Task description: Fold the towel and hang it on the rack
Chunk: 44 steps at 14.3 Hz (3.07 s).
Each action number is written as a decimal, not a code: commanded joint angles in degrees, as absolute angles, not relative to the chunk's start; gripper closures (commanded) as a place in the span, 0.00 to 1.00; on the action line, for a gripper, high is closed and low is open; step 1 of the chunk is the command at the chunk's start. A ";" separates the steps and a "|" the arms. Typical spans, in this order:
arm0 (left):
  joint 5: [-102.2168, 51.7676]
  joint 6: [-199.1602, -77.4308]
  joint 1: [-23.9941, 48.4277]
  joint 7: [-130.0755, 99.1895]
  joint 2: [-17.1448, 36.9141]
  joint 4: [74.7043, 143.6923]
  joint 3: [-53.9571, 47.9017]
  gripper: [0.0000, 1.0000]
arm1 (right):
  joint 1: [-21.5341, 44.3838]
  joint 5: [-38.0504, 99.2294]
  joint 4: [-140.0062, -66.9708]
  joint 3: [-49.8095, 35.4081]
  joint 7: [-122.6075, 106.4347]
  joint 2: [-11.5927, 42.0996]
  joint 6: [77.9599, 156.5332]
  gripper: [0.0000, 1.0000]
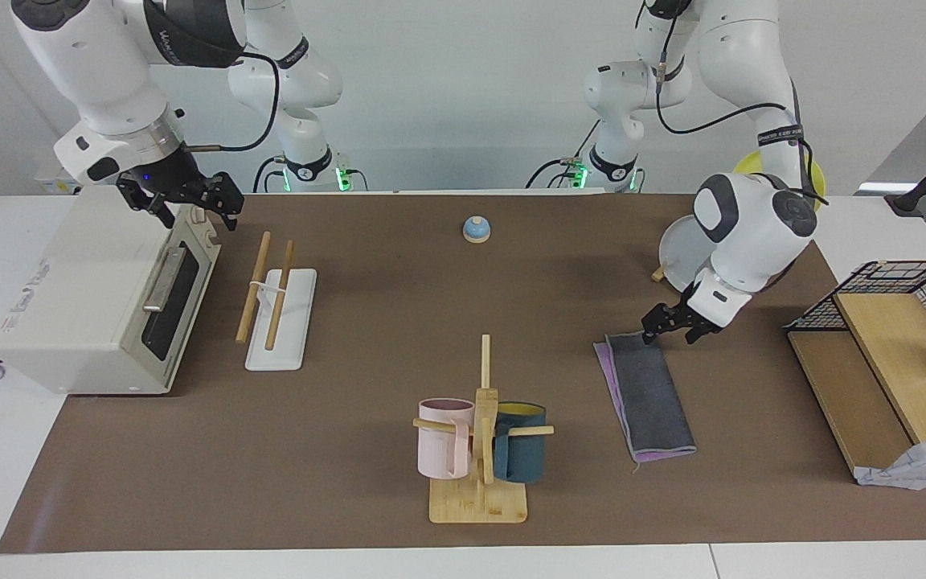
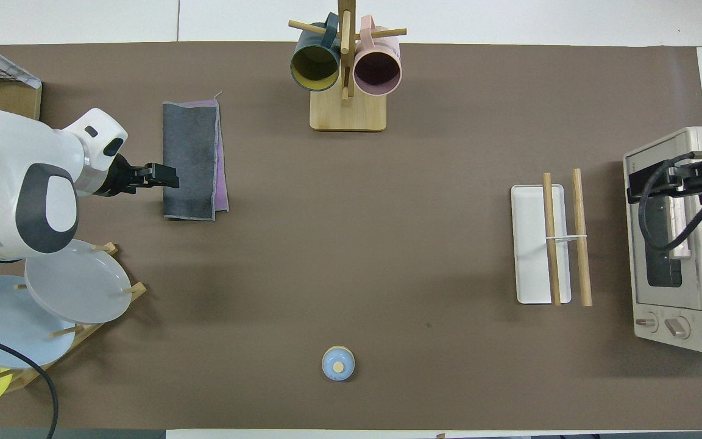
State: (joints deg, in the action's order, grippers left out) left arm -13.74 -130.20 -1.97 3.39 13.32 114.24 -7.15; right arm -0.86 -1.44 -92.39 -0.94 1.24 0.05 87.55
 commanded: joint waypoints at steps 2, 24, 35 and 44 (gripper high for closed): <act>-19.76 -136.40 -2.02 7.20 16.34 116.54 -7.56 0.00 | 0.26 -0.70 -95.09 -1.14 -1.67 -1.67 87.10 0.00; -25.49 -134.21 -2.72 8.44 18.46 115.84 -7.47 1.00 | 6.67 35.15 -109.42 -0.97 42.08 -3.43 110.28 0.00; -19.52 -117.18 -2.11 -25.97 11.43 104.86 -9.75 1.00 | 18.53 51.31 -116.36 -0.97 64.75 -0.44 132.61 0.00; -17.49 -113.38 -2.11 -79.22 4.76 99.76 -20.29 1.00 | 30.31 61.77 -115.93 -0.97 78.65 3.43 147.72 0.00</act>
